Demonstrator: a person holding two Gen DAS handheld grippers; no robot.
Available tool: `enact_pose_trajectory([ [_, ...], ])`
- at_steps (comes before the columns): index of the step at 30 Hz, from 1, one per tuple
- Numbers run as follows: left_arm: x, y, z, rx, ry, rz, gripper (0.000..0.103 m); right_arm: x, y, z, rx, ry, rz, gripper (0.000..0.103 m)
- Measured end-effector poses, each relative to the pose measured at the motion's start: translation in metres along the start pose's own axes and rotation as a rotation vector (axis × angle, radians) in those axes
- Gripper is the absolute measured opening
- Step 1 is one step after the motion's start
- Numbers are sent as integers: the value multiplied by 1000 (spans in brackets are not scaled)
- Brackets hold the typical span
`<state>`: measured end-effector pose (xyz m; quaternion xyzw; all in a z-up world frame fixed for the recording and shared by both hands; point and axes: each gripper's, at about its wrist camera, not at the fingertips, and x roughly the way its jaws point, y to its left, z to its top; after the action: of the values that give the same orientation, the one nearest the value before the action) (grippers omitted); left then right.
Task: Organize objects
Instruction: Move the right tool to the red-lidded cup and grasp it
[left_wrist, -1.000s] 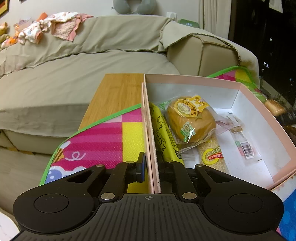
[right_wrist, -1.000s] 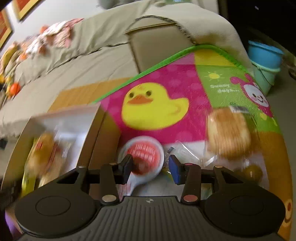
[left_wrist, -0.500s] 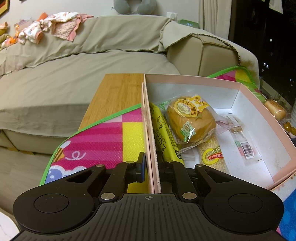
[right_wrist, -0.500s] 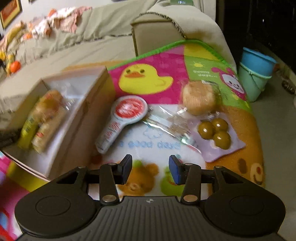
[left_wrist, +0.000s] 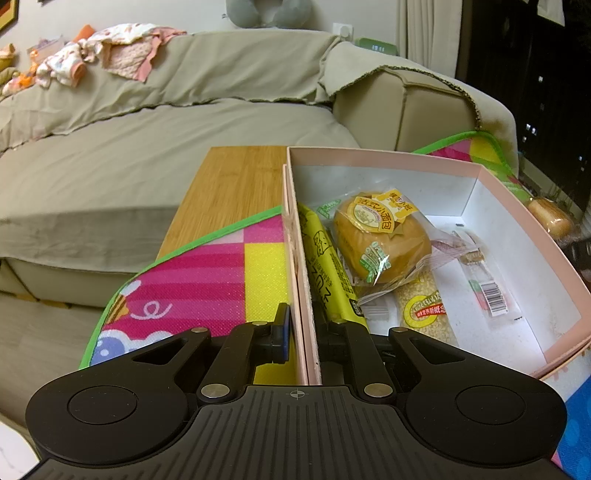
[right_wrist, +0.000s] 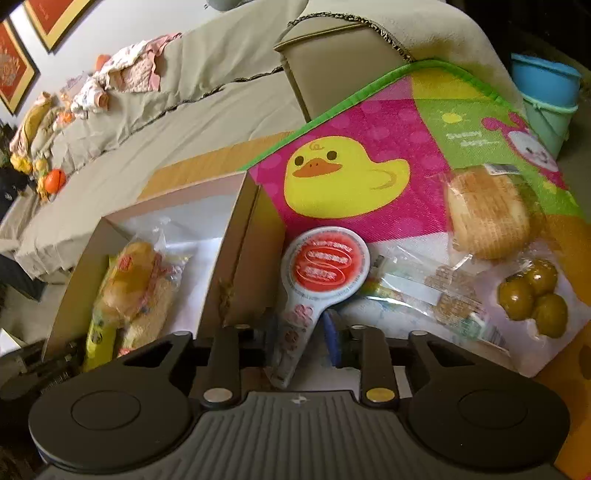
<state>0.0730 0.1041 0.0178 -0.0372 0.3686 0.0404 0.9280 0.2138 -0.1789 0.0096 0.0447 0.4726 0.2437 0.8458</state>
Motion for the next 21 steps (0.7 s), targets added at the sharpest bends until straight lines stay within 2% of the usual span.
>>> enact_pose_trajectory([
  [3,0,-1,0,1,0,0,12,-7,-1,-10,-29,9,-35,16],
  [6,0,0,0,0,0,0,12,-16,-6,-22,-52,7,-104,9],
  [9,0,-1,0,-1,0,0,12,-26,-7,-31,-101,-20,-169,12],
  [11,0,0,0,0,0,0,12,-35,-8,-33,-124,-54,-160,14],
  [14,0,-1,0,0,0,0,12,-40,-7,-24,-123,-90,-134,28],
  [16,0,-1,0,0,1,1,12,-38,-6,-11,-108,-118,-130,46],
  [19,0,-1,0,0,0,0,12,-22,-4,18,-61,-154,-131,47],
  [21,0,0,0,0,1,0,12,-2,-4,39,-50,-172,-168,45],
])
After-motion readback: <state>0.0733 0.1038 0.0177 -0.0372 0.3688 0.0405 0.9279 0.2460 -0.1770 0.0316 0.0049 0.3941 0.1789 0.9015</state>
